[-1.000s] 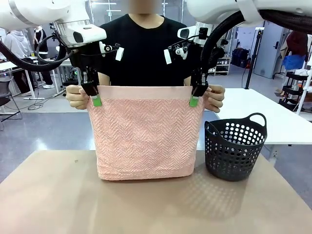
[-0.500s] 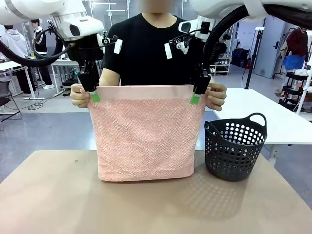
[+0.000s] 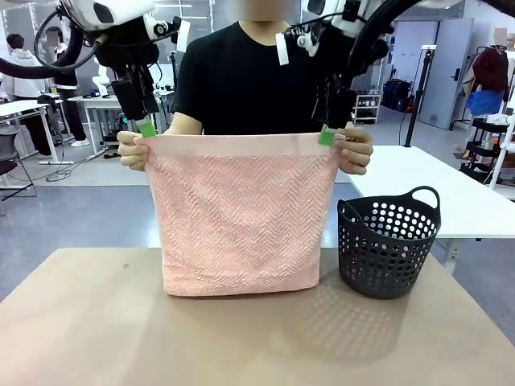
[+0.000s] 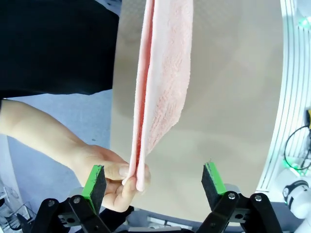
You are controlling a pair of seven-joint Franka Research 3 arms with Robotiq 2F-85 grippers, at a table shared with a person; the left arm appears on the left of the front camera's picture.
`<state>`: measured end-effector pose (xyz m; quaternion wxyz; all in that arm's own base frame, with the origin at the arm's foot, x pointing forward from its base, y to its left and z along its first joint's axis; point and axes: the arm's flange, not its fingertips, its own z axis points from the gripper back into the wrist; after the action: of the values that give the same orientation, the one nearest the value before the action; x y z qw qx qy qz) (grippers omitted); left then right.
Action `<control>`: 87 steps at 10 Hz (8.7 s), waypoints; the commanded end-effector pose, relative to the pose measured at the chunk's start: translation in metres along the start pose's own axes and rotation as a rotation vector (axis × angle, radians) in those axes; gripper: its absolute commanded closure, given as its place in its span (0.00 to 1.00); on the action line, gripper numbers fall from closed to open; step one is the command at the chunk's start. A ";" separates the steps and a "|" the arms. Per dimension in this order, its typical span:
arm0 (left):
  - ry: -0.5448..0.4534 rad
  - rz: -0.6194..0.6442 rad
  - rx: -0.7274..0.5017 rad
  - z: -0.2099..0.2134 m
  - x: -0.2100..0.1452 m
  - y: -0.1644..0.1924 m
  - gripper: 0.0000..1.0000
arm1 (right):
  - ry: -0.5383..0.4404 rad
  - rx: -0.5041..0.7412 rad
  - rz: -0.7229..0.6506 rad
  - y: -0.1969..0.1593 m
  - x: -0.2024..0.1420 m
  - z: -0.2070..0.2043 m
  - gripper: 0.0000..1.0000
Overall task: Fold the towel.
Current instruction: Release the end of the 100 cm Hotel Towel you were holding and grab the top end of the folded side, then release the end of the 100 cm Hotel Towel you were holding.
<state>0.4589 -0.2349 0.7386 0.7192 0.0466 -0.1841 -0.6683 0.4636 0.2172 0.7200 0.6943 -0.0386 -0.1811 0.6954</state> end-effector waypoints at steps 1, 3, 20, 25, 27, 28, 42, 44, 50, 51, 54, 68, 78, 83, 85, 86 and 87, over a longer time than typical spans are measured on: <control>0.020 -0.011 0.040 -0.006 0.000 -0.006 0.00 | 0.013 -0.039 0.042 -0.001 -0.003 -0.003 0.00; 0.019 -0.025 0.028 -0.009 0.004 0.001 0.00 | 0.008 -0.032 0.039 -0.008 0.000 -0.005 0.00; 0.026 -0.088 -0.161 -0.073 -0.003 0.031 1.00 | 0.099 0.119 0.013 -0.023 0.010 -0.062 1.00; 0.017 -0.075 -0.154 -0.070 -0.007 0.029 1.00 | 0.100 0.120 0.015 -0.023 0.010 -0.062 1.00; 0.012 -0.041 -0.144 -0.071 -0.012 0.025 1.00 | 0.094 0.123 -0.023 -0.026 0.009 -0.065 1.00; 0.035 -0.073 -0.141 -0.073 -0.002 0.033 1.00 | 0.074 0.125 0.032 -0.022 0.008 -0.064 1.00; 0.035 -0.073 -0.141 -0.073 -0.002 0.033 1.00 | 0.074 0.125 0.032 -0.022 0.008 -0.064 1.00; 0.035 -0.073 -0.141 -0.073 -0.002 0.033 1.00 | 0.074 0.125 0.032 -0.022 0.008 -0.064 1.00; 0.035 -0.073 -0.141 -0.073 -0.002 0.033 1.00 | 0.074 0.125 0.032 -0.022 0.008 -0.064 1.00; 0.035 -0.073 -0.141 -0.073 -0.002 0.033 1.00 | 0.074 0.125 0.032 -0.022 0.008 -0.064 1.00; 0.035 -0.073 -0.141 -0.073 -0.002 0.033 1.00 | 0.074 0.125 0.032 -0.022 0.008 -0.064 1.00; 0.035 -0.073 -0.141 -0.073 -0.002 0.033 1.00 | 0.074 0.125 0.032 -0.022 0.008 -0.064 1.00; 0.035 -0.073 -0.141 -0.073 -0.002 0.033 1.00 | 0.074 0.125 0.032 -0.022 0.008 -0.064 1.00; 0.035 -0.073 -0.141 -0.073 -0.002 0.033 1.00 | 0.074 0.125 0.032 -0.022 0.008 -0.064 1.00; 0.033 -0.072 -0.144 -0.074 -0.001 0.032 0.63 | 0.074 0.127 0.024 -0.022 0.010 -0.065 0.76; 0.036 -0.079 -0.136 -0.072 -0.001 0.032 0.65 | 0.076 0.127 0.037 -0.020 0.009 -0.064 0.65; 0.037 -0.068 -0.127 -0.070 -0.002 0.032 0.32 | 0.076 0.126 0.032 -0.020 0.008 -0.063 0.45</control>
<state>0.5134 -0.2442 0.6805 0.6990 0.0126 -0.1225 -0.7044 0.5037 0.2393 0.6682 0.6929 -0.0224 -0.1105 0.7122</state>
